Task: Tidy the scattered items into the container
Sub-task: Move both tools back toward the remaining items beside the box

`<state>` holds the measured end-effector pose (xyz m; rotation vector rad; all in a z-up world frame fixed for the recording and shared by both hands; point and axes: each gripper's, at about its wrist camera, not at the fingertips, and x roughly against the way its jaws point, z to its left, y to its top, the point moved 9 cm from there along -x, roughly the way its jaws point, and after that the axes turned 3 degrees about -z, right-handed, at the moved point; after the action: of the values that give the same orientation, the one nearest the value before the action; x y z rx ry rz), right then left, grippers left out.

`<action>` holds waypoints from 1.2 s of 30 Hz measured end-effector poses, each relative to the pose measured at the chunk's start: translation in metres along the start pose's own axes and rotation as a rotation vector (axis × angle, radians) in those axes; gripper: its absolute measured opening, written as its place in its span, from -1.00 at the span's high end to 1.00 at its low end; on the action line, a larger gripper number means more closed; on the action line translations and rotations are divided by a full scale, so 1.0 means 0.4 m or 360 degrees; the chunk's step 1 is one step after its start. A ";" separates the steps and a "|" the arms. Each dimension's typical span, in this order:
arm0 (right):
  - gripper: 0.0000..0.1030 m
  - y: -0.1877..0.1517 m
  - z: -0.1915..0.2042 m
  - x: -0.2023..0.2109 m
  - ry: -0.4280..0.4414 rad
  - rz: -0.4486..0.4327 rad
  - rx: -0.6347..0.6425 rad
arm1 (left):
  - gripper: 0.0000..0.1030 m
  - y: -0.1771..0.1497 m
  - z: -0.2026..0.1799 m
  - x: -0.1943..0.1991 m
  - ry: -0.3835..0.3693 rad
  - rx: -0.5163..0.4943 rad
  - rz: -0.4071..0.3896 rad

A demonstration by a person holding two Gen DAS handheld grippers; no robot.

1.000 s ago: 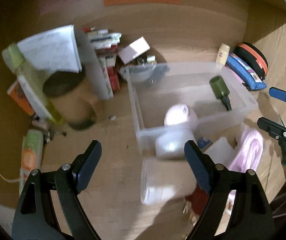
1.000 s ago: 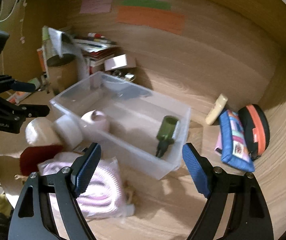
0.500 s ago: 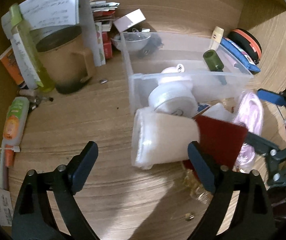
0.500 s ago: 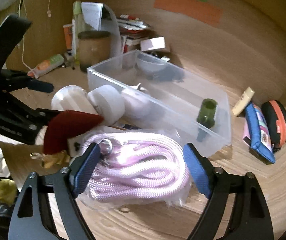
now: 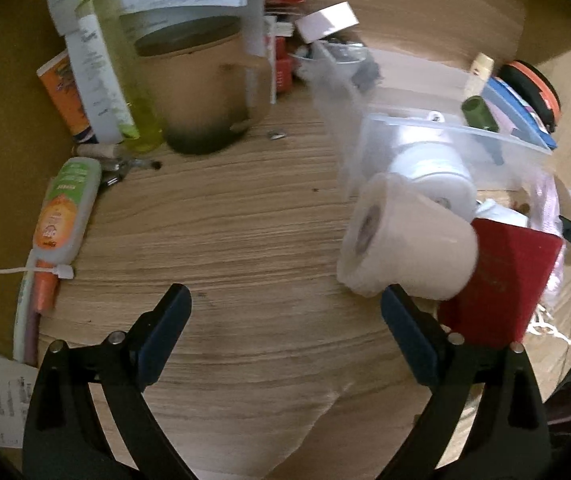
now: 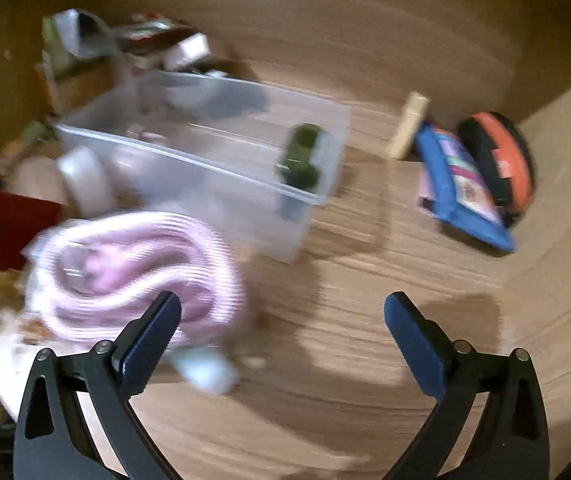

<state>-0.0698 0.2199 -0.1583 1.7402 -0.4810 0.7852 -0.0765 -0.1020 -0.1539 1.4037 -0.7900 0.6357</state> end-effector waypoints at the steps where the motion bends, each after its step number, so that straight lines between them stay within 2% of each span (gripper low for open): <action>1: -0.97 -0.002 -0.003 -0.001 0.0025 0.0010 -0.0023 | -0.89 0.000 0.008 -0.001 0.0019 0.0006 -0.0002; 4: -0.97 0.007 0.002 0.008 0.0065 0.0000 -0.0038 | -0.89 0.000 0.024 0.001 0.0034 0.0036 -0.0006; 8: -0.97 0.042 0.033 0.043 0.0125 -0.0063 -0.0039 | -0.89 0.007 0.012 0.025 -0.0029 0.0075 -0.0029; 14: -0.97 0.126 0.137 0.079 0.0292 -0.0200 -0.0041 | -0.89 0.029 -0.056 0.062 -0.0105 -0.0011 -0.0097; 16: -0.97 0.136 0.173 0.066 0.0318 -0.0192 -0.0018 | -0.89 0.032 -0.087 0.061 -0.0126 -0.0059 -0.0101; 20: -0.97 0.116 0.208 0.010 0.0274 -0.0096 0.0033 | -0.89 0.026 -0.134 0.037 -0.0146 -0.0133 -0.0077; 24: -0.97 0.082 0.173 0.009 0.0302 -0.0054 -0.0022 | -0.89 0.020 -0.149 0.003 -0.0150 -0.0141 -0.0039; 28: -0.97 0.041 0.125 0.008 0.0229 0.0016 -0.0007 | -0.89 0.029 -0.135 -0.021 -0.0129 -0.0103 -0.0038; 31: -0.97 0.006 0.085 -0.006 0.0166 0.0086 -0.0011 | -0.89 0.031 -0.126 -0.029 -0.0169 -0.0057 -0.0027; 36: -0.97 -0.017 0.026 -0.006 0.0099 0.0123 -0.0076 | -0.89 0.033 -0.123 -0.027 -0.0146 -0.0055 -0.0062</action>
<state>-0.0643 0.2118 -0.1665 1.6565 -0.5231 0.8735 -0.0882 -0.0513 -0.1544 1.4212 -0.8403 0.5284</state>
